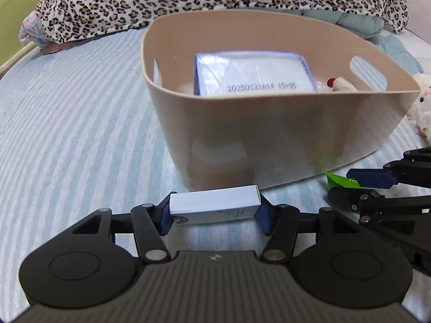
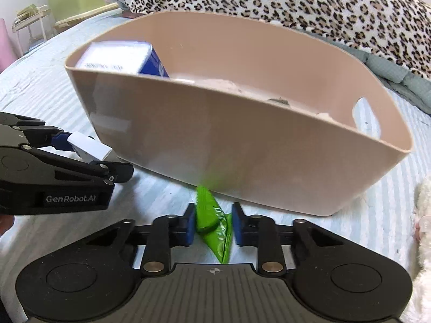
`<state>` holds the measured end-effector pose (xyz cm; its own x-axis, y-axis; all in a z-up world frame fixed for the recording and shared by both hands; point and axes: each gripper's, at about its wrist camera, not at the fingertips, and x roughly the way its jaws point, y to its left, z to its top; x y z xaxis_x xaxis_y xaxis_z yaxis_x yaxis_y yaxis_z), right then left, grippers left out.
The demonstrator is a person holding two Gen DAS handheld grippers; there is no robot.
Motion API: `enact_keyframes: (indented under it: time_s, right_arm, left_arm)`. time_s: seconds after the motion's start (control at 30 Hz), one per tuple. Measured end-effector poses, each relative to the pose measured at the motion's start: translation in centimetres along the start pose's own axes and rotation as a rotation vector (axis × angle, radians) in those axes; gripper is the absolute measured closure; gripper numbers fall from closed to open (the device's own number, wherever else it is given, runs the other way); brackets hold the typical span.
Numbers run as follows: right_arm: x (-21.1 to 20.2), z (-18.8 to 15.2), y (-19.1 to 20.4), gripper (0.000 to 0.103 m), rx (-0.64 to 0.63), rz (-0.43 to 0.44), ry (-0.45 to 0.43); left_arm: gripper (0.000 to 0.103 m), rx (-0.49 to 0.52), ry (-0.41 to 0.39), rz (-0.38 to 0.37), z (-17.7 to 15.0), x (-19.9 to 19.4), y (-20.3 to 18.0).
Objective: Organize objects
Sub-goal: 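Grasp the small white box with the left gripper while the right grasps the green candy, then carry white box and green candy over the basket and release both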
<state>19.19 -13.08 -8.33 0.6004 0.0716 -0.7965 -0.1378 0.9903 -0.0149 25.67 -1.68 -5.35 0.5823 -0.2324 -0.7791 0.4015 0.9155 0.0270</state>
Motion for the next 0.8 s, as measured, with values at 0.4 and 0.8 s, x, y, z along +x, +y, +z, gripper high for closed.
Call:
enact_keyframes:
  time_s: [0.4, 0.8]
  right_arm:
    - [-4.4, 0.3, -0.6, 0.084, -0.001, 0.016, -0.091]
    - [-11.2, 2.8, -4.2, 0.084, 0.116, 0.015, -0.361]
  left_arm:
    - [0.042, 0.004, -0.074, -0.004, 1.4, -5.1, 0.2]
    - [0.042, 0.011, -0.282, 0.029, 4.7, -10.7, -2.6]
